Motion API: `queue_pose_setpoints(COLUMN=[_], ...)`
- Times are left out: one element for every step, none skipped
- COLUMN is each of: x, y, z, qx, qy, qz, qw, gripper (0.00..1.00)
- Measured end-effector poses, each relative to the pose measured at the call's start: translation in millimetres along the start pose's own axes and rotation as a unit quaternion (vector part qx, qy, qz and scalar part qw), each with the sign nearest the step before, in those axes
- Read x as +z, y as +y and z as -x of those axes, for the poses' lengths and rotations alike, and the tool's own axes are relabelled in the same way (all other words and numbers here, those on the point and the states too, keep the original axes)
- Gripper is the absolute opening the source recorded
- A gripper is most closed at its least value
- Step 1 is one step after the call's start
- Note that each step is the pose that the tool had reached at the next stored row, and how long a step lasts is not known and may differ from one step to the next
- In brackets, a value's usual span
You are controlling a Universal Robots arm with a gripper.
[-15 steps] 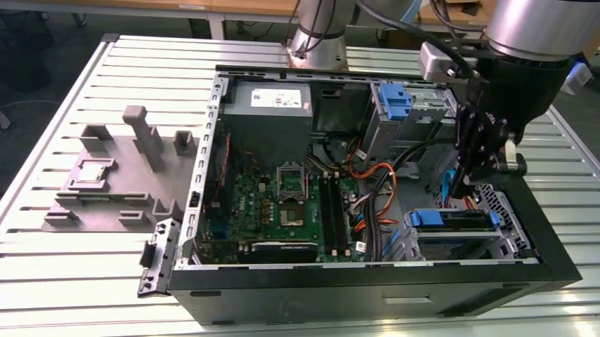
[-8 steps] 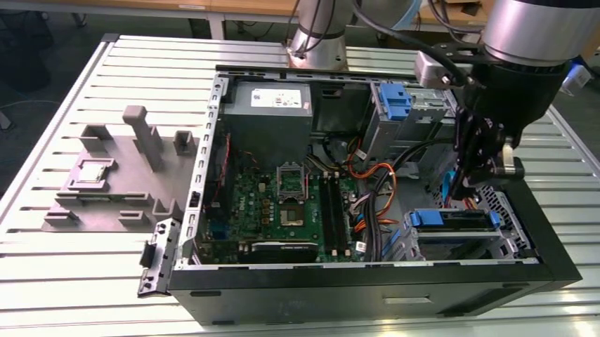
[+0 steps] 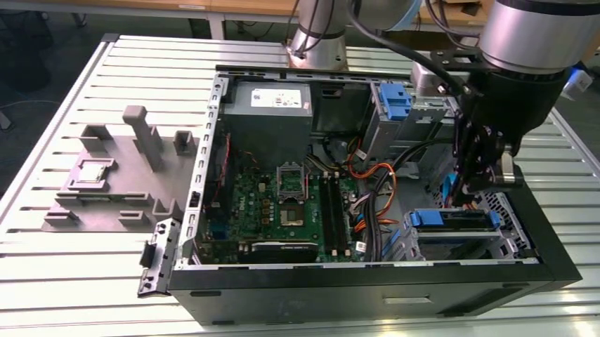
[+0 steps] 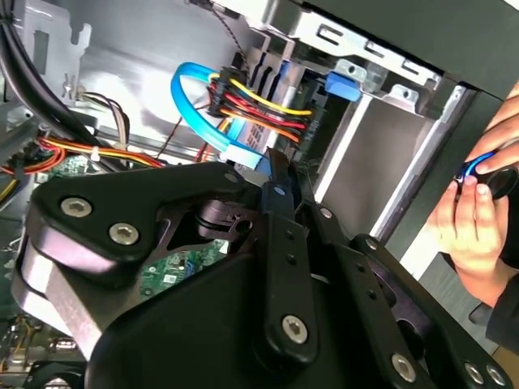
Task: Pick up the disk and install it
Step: 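Insert the second disk wire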
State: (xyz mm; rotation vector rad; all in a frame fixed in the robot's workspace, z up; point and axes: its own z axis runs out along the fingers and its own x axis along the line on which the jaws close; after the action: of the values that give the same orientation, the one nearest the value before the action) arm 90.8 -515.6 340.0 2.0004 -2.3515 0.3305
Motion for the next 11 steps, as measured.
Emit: queue_pose_setpoints(x=[0.3, 0.6, 0.8, 1.1, 1.4, 1.6, 1.8, 1.8, 1.9, 2.1, 2.2], y=[0.1, 0.1, 0.2, 0.2, 0.1, 0.1, 0.1, 0.1, 0.1, 0.1, 0.1], z=[-1.6, -3.0, -4.1, -5.1, -5.7, -6.1, -6.2, -6.2, -6.3, -6.7, -7.1], qx=[0.000, -0.001, -0.001, -0.002, -0.003, -0.004, -0.005, -0.007, -0.009, -0.009, -0.009], qy=[-0.0002, -0.0007, -0.0013, -0.0022, -0.0029, -0.0038, -0.0046, -0.0055, -0.0068, -0.0084, -0.0109], qz=[-0.0008, -0.0015, -0.0021, -0.0026, -0.0029, -0.0032, -0.0036, -0.0039, -0.0041, -0.0041, -0.0038], qw=[1.0000, 1.0000, 1.0000, 1.0000, 1.0000, 1.0000, 1.0000, 0.9999, 0.9999, 0.9999, 0.9999], gripper=[0.16, 0.16, 0.16, 0.16, 0.16, 0.16, 0.16, 0.16, 0.16, 0.16, 0.16])
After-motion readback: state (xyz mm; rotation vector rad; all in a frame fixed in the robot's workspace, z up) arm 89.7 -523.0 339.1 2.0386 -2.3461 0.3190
